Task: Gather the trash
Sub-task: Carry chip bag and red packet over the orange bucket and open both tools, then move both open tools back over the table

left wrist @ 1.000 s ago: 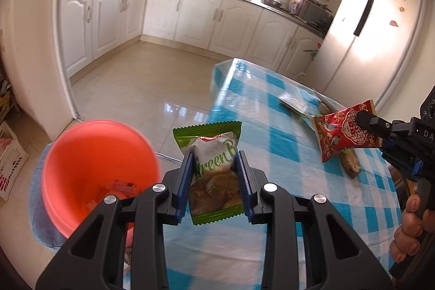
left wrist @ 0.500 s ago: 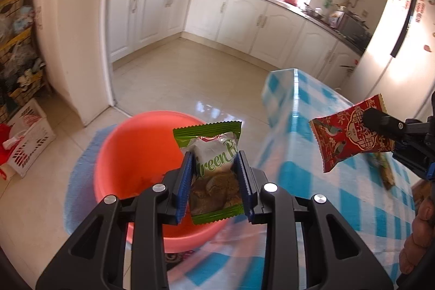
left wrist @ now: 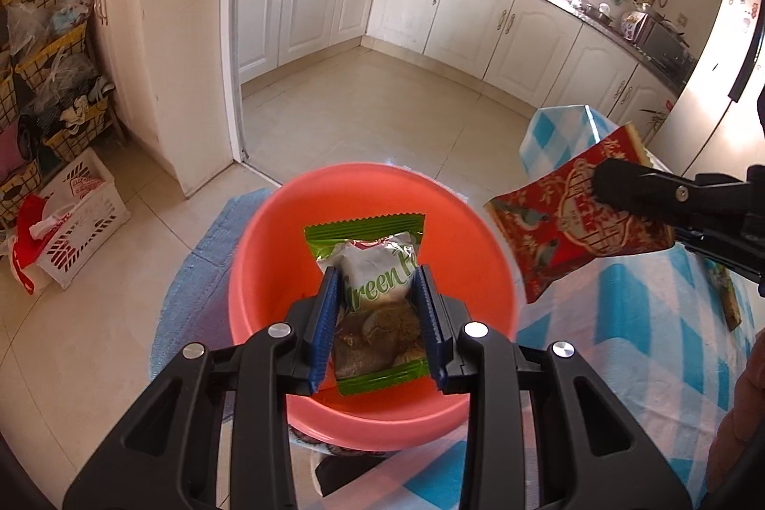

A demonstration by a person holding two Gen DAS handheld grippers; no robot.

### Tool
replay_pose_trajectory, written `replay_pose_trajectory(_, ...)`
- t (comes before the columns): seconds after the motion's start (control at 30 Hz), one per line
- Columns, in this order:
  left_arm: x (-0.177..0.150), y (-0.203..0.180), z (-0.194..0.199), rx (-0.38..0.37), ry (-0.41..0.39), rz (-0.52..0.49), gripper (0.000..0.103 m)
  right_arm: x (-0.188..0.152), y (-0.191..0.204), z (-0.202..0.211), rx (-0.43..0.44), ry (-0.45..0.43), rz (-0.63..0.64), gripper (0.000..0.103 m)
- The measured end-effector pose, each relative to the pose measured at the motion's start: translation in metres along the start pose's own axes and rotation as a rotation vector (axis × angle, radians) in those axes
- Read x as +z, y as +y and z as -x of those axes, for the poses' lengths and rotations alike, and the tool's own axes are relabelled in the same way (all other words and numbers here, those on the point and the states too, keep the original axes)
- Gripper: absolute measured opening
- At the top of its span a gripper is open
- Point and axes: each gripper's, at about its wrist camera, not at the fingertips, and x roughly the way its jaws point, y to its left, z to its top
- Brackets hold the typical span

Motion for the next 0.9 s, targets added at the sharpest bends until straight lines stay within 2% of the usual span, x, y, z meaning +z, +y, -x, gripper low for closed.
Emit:
replay_pose_trajectory(0.57,-0.005,0.013,-0.027,0.023,0.058,-0.011,0.034,0.004,0.016,-0.048,-0.042,0.089,0.013,0.013)
replay_pose_trajectory(0.6,-0.005,0.012,-0.027,0.032,0.053,-0.017,0.038,0.004,0.015,-0.05,-0.044,0.094,0.007,0.014)
replay_pose_trajectory(0.63,-0.005,0.012,-0.028,0.043,0.05,-0.023,0.048,0.005,0.015,-0.052,-0.044,0.098,0.001,0.015)
replay_pose_trajectory(0.7,-0.005,0.01,-0.028,0.064,0.04,-0.037,0.057,0.005,0.013,-0.055,-0.039,0.103,-0.018,0.016)
replay_pose_trajectory(0.73,-0.005,0.009,-0.028,0.079,0.036,-0.046,0.069,0.005,0.011,-0.055,-0.034,0.105,-0.027,0.02)
replay_pose_trajectory(0.77,-0.004,0.008,-0.027,0.101,0.033,-0.052,0.075,0.005,0.009,-0.054,-0.028,0.103,-0.039,0.039)
replay_pose_trajectory(0.83,-0.004,0.005,-0.024,0.125,0.015,-0.069,0.078,0.005,0.003,-0.049,-0.028,0.088,-0.062,0.066)
replay_pose_trajectory(0.9,-0.001,0.003,-0.022,0.137,0.008,-0.084,0.083,0.004,0.002,-0.043,-0.022,0.069,-0.072,0.066)
